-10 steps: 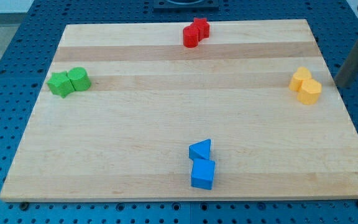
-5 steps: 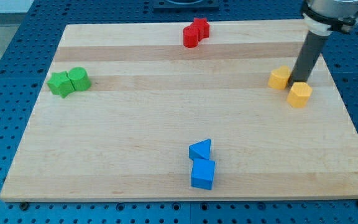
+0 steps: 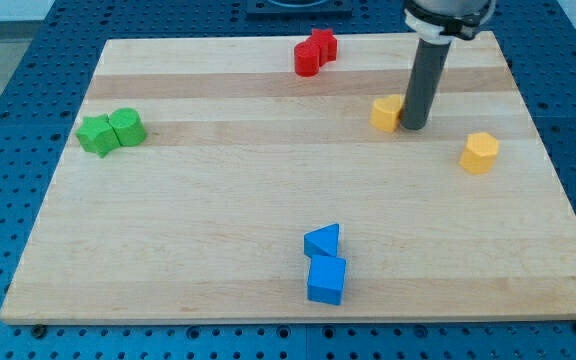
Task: Move the yellow heart below to the red circle
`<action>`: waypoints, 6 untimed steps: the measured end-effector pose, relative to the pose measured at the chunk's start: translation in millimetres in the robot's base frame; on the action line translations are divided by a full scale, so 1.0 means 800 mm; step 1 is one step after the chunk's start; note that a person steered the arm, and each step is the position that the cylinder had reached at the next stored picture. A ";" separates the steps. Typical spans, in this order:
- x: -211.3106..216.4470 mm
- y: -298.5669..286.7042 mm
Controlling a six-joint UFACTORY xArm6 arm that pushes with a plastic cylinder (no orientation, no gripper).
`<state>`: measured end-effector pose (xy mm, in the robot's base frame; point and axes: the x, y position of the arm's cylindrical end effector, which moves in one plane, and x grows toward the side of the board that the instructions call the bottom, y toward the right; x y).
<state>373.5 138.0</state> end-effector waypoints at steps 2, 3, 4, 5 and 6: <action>-0.019 -0.032; -0.019 -0.064; -0.019 -0.091; -0.023 -0.116; -0.043 -0.124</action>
<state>339.3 38.8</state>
